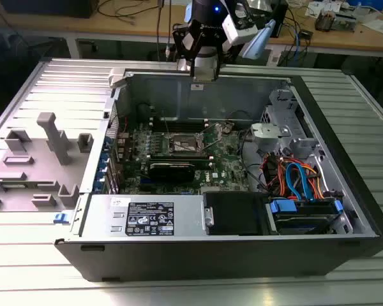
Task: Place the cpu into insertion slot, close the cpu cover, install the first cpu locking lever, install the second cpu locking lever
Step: 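Place the cpu into insertion slot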
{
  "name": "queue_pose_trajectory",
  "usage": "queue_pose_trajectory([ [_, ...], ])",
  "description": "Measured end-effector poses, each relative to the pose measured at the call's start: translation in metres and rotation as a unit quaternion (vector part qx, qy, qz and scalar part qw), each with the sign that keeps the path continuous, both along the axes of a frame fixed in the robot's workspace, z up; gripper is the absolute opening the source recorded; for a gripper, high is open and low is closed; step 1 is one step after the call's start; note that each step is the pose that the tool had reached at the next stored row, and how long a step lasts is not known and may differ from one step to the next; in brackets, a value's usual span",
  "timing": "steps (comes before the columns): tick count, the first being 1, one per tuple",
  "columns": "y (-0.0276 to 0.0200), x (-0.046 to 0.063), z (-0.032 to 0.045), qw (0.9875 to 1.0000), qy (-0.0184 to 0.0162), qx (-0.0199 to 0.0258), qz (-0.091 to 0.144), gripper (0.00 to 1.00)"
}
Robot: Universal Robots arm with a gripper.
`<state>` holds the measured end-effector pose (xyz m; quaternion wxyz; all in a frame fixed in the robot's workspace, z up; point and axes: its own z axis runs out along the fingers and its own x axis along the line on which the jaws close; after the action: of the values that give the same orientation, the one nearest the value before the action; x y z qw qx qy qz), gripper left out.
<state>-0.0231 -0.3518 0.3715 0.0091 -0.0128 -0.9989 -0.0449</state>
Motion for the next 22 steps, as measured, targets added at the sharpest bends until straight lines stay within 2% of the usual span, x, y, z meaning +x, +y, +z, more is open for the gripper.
queue_pose_trajectory([
  [10,-0.0009,0.0000,-0.0006,1.0000,0.0000,-0.0009,-0.008,0.55],
  [14,-0.0015,0.0000,-0.0042,0.9990,0.0000,-0.0015,-0.045,0.55],
  [22,-0.0068,-0.0009,-0.0052,0.9989,0.0001,-0.0017,-0.047,0.55],
])
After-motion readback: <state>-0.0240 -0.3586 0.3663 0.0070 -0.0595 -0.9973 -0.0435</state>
